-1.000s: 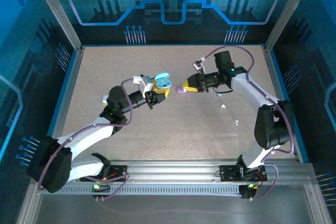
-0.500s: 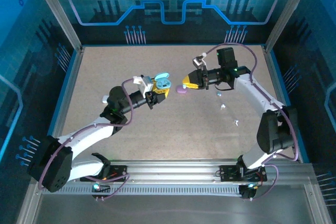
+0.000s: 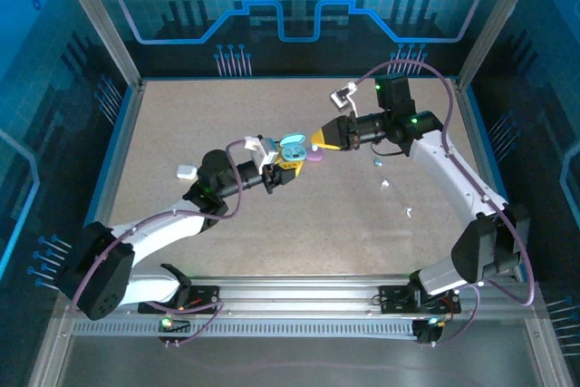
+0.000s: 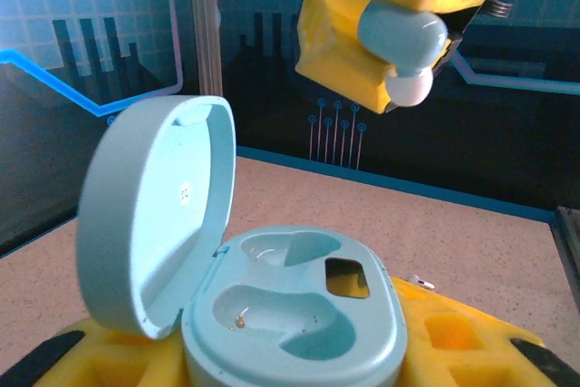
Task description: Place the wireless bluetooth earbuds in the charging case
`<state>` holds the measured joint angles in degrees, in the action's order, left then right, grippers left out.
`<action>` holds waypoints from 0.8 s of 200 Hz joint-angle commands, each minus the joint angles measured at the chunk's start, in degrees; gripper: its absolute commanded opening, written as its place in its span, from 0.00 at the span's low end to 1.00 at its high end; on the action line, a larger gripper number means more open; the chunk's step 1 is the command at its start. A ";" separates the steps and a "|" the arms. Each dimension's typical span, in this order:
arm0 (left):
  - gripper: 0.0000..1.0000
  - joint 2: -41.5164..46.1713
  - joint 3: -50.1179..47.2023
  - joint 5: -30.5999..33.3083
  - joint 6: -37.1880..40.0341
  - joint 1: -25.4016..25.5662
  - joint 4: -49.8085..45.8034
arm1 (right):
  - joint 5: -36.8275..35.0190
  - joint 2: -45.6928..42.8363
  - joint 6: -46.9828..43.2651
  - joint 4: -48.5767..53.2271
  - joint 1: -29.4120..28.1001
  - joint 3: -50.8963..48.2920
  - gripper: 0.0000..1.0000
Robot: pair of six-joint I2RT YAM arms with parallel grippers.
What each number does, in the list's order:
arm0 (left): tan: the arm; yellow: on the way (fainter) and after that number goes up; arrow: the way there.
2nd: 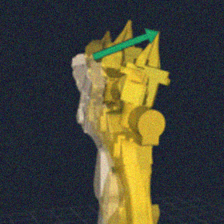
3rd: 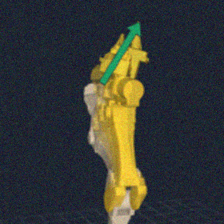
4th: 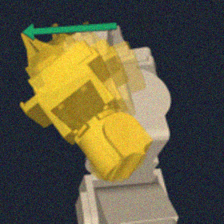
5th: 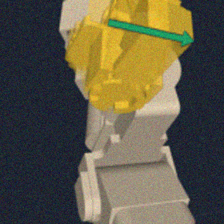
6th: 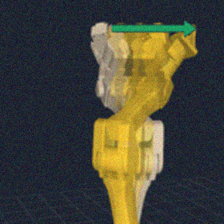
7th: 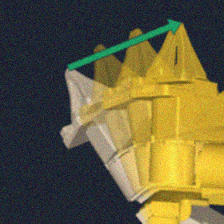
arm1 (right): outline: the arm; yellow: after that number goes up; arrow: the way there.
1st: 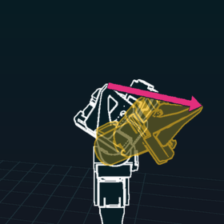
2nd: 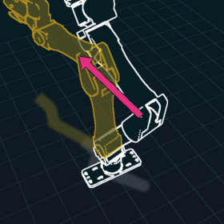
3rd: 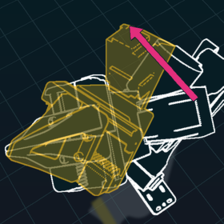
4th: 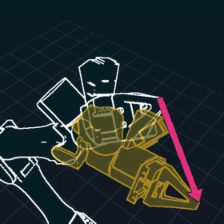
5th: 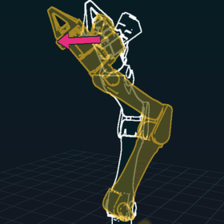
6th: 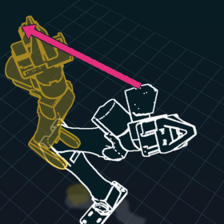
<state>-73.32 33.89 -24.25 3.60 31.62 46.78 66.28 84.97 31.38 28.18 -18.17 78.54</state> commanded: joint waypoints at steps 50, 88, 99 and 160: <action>0.33 -1.34 3.07 -0.51 0.80 1.73 3.83 | -3.89 -1.12 -2.98 3.37 -1.97 0.84 0.19; 0.33 -1.30 3.09 -0.71 0.45 2.02 4.02 | -6.69 -0.95 -3.34 3.33 -2.63 0.78 0.18; 0.33 -1.35 3.13 -0.82 0.44 2.07 4.06 | -6.95 -0.86 -3.17 2.95 -3.04 0.78 0.18; 0.33 -1.56 3.42 -1.30 0.45 2.38 3.94 | -9.01 -0.35 -2.26 1.83 -3.88 1.09 0.18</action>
<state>-74.32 35.24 -24.27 3.51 33.58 48.36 58.61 84.97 29.34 30.39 -21.19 78.54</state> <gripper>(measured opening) 0.392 0.184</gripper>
